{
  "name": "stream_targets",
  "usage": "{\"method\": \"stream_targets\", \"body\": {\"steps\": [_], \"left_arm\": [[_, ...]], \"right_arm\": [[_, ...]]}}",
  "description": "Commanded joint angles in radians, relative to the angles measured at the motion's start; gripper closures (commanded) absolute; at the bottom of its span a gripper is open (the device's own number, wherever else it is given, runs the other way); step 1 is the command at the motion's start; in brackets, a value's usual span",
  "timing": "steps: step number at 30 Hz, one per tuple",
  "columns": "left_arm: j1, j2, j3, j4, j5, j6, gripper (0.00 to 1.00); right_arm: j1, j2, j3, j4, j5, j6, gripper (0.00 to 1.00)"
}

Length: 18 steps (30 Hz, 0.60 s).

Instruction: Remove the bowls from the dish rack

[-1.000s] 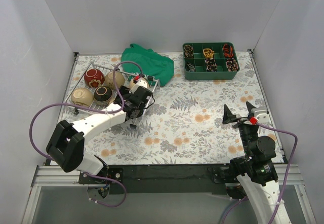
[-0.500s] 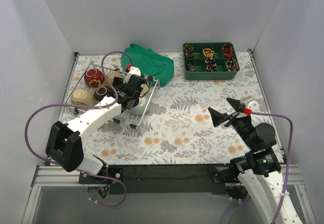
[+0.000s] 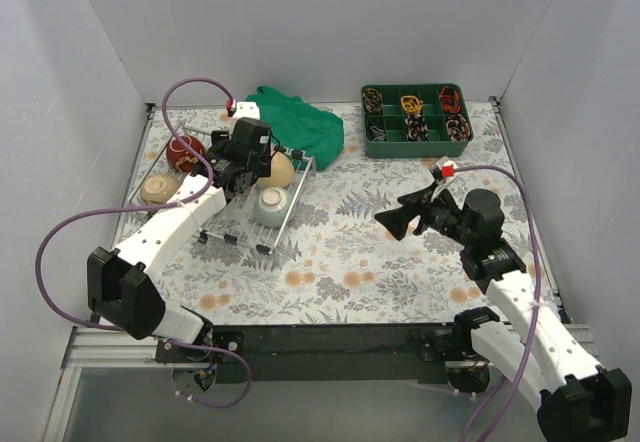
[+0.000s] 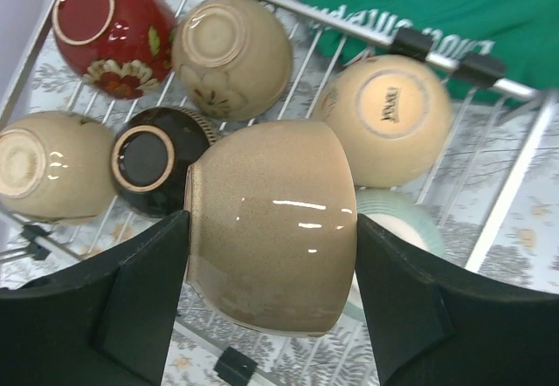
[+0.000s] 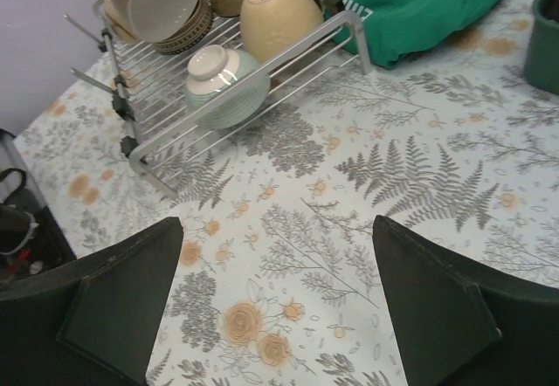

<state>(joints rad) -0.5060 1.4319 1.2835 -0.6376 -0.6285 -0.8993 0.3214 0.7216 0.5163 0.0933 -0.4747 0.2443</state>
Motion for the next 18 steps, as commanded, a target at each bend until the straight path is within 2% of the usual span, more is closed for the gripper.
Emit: {"method": "stream_targets", "body": {"steps": [1, 3, 8, 14, 18], "left_arm": [[-0.002, -0.087, 0.103, 0.009, 0.084, -0.073, 1.00], [-0.002, -0.105, 0.119, 0.013, 0.127, -0.101, 1.00], [-0.002, -0.156, 0.097, 0.085, 0.347, -0.217, 1.00], [-0.002, -0.218, -0.001, 0.210, 0.576, -0.334, 1.00], [-0.002, -0.258, -0.071, 0.275, 0.677, -0.397, 1.00]], "right_arm": [[0.005, 0.129, 0.103, 0.204, -0.114, 0.145, 0.01], [0.010, 0.209, 0.137, 0.233, -0.137, 0.168, 0.01], [0.059, 0.341, 0.166, 0.394, -0.118, 0.227, 0.01], [0.151, 0.516, 0.244, 0.485, -0.064, 0.259, 0.01], [0.188, 0.633, 0.287, 0.545, -0.033, 0.300, 0.02]]}}
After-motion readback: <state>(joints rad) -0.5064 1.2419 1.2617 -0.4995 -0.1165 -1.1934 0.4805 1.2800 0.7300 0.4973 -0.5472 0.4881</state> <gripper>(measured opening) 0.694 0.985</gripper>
